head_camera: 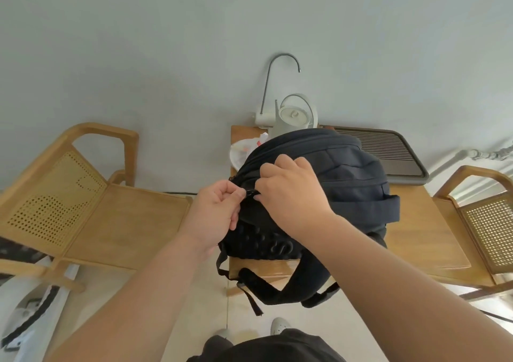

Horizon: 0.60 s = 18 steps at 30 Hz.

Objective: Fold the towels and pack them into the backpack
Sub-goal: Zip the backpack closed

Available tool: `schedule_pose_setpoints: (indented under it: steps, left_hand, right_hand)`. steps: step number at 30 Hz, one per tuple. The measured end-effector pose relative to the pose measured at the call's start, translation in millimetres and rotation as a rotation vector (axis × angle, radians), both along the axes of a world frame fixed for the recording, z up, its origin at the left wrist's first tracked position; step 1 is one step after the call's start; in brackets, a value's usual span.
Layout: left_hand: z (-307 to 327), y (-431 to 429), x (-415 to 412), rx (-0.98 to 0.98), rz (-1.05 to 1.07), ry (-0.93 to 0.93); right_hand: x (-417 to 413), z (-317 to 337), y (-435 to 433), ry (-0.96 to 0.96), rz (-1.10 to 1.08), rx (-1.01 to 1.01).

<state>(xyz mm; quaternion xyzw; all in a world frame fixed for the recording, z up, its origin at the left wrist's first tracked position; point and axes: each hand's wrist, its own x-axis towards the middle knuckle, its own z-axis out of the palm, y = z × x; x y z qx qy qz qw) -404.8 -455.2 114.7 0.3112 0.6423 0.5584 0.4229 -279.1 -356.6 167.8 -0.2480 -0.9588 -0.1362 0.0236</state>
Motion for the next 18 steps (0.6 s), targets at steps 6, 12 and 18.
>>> schedule_pose_setpoints:
  steps: [6,12,18]
  left_hand:
    - [-20.5,-1.5,-15.7,-0.057,0.049,-0.021]
    - [-40.1,-1.5,-12.4,-0.106,-0.008,-0.061]
    - [-57.3,-7.9,-18.8,-0.061,0.012,-0.221]
  right_hand:
    - [24.8,5.5,14.1,0.039,-0.022,0.018]
    - [29.8,17.5,11.7,-0.026,-0.121,-0.004]
    - [-25.2,-14.1,-23.7,-0.099,0.042,0.019]
